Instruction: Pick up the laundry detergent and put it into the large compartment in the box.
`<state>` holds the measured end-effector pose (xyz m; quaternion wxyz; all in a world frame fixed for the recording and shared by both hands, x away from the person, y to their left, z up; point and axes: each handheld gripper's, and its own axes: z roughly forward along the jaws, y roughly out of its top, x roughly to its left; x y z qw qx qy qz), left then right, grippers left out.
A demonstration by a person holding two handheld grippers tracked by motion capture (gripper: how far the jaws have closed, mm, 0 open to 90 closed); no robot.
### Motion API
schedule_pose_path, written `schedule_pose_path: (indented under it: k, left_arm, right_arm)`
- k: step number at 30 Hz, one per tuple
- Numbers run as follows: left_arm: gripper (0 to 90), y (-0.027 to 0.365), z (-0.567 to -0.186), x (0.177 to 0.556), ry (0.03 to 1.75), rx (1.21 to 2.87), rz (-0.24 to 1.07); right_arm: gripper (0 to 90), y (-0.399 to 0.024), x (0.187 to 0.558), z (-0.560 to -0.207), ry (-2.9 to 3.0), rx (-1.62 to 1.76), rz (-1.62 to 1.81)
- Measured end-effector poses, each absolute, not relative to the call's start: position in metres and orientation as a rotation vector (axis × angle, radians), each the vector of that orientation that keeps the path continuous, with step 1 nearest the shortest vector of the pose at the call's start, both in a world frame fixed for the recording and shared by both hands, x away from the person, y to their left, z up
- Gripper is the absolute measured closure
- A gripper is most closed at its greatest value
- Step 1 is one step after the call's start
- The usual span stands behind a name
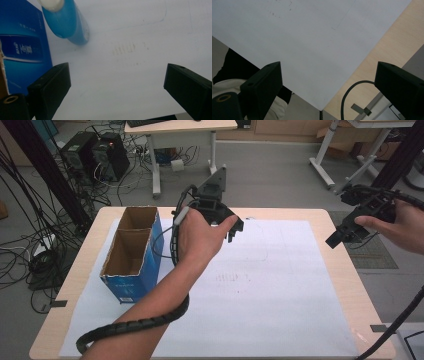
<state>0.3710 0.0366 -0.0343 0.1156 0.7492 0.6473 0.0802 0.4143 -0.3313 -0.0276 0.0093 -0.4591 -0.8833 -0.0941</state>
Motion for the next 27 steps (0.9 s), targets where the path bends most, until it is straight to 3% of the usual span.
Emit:
schedule_pose_path:
  k: [27]
  left_arm:
    - [7.0,0.063,-0.029,0.445,2.032,2.072,0.292]
  right_arm:
    - [8.0,-0.337,0.410,-0.029,-2.766,-1.448,-0.293]
